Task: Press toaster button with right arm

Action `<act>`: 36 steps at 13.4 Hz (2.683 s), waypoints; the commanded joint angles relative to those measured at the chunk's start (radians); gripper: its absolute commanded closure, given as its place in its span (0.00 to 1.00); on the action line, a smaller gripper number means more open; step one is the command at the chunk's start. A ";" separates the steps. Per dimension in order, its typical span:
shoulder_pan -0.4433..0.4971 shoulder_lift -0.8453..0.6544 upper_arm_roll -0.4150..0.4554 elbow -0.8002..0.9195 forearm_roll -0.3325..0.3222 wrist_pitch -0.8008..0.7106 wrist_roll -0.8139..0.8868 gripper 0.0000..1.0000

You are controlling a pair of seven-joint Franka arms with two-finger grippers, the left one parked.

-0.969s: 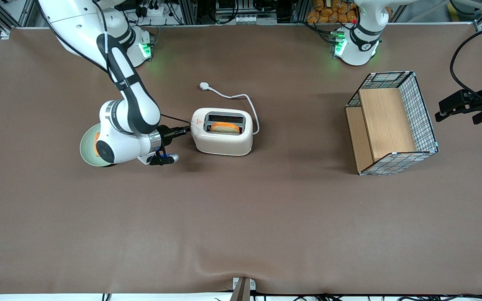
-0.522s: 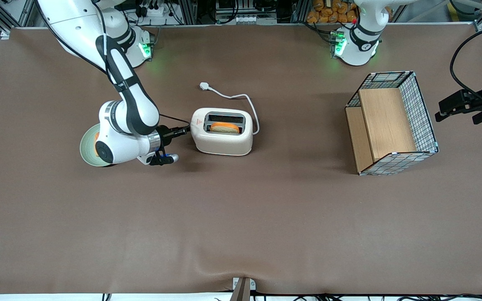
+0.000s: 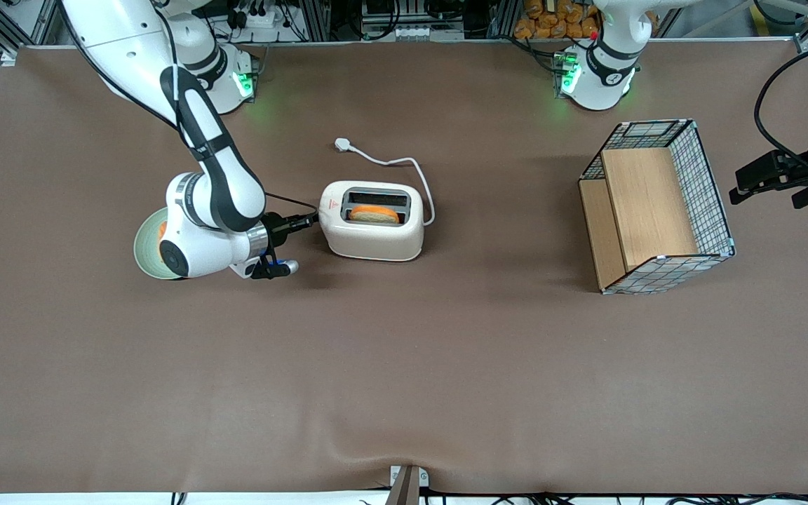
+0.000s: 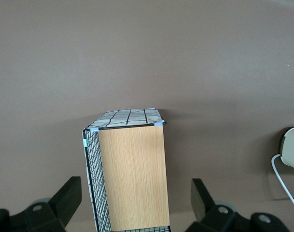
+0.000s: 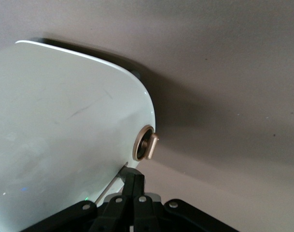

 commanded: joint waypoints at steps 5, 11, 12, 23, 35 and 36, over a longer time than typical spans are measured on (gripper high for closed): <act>-0.010 0.067 0.016 -0.001 0.016 0.062 -0.045 1.00; -0.010 0.044 0.013 0.017 0.015 0.018 -0.026 1.00; -0.010 0.039 0.012 0.022 0.015 0.003 -0.024 1.00; -0.093 -0.008 0.007 0.169 -0.050 -0.180 0.066 0.42; -0.227 -0.086 0.007 0.373 -0.403 -0.211 0.063 0.00; -0.227 -0.105 0.007 0.401 -0.478 -0.211 0.062 0.00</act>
